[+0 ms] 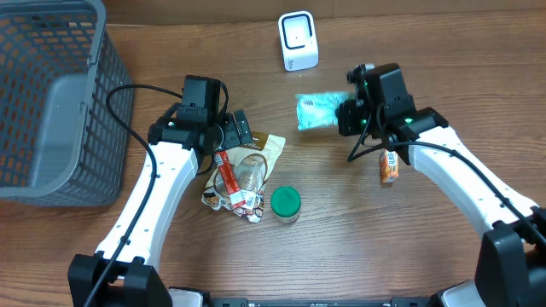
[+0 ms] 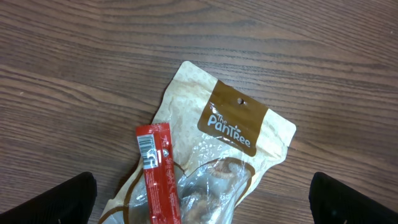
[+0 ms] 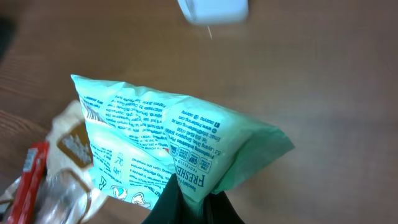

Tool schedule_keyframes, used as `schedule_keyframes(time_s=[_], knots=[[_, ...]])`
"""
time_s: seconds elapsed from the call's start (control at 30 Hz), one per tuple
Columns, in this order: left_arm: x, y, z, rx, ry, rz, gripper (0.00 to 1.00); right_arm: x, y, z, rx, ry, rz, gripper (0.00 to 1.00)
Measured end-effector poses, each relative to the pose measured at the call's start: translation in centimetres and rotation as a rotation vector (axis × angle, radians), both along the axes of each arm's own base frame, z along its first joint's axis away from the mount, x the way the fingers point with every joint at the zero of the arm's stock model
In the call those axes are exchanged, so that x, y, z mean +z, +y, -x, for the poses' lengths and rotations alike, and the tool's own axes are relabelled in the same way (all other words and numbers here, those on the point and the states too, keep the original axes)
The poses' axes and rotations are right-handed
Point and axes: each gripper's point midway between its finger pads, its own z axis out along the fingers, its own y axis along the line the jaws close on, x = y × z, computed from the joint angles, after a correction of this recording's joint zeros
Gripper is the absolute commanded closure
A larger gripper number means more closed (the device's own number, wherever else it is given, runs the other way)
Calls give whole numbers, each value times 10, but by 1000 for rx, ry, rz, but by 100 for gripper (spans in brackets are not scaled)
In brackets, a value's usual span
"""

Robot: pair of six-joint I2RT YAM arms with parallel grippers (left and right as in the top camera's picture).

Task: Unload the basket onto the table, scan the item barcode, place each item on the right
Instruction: 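Lift the teal pack and carry it to the white scanner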

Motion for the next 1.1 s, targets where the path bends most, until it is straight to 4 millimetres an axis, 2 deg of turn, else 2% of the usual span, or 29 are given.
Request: schedule_keyframes(time_s=[0.23, 0.43, 0.53, 0.6, 0.73, 0.83, 0.93, 1.1], knots=[[0, 0, 0, 0, 0, 0, 0, 49, 2, -44, 108, -384, 157, 96], [0, 0, 0, 0, 1, 0, 0, 117, -7, -78, 96, -774, 386, 96], [0, 0, 0, 0, 1, 0, 0, 155, -10, -86, 79, -953, 483, 96], [0, 0, 0, 0, 0, 0, 0, 188, -13, -88, 61, -1108, 568, 97], [0, 0, 0, 0, 0, 0, 0, 225, -13, -90, 32, -1311, 704, 97], [0, 0, 0, 0, 0, 0, 0, 218, -7, -104, 63, -1351, 818, 97], [0, 0, 0, 0, 0, 0, 0, 184, 4, -130, 121, -1323, 898, 97], [0, 0, 0, 0, 0, 0, 0, 151, 19, -166, 150, -1301, 952, 96]])
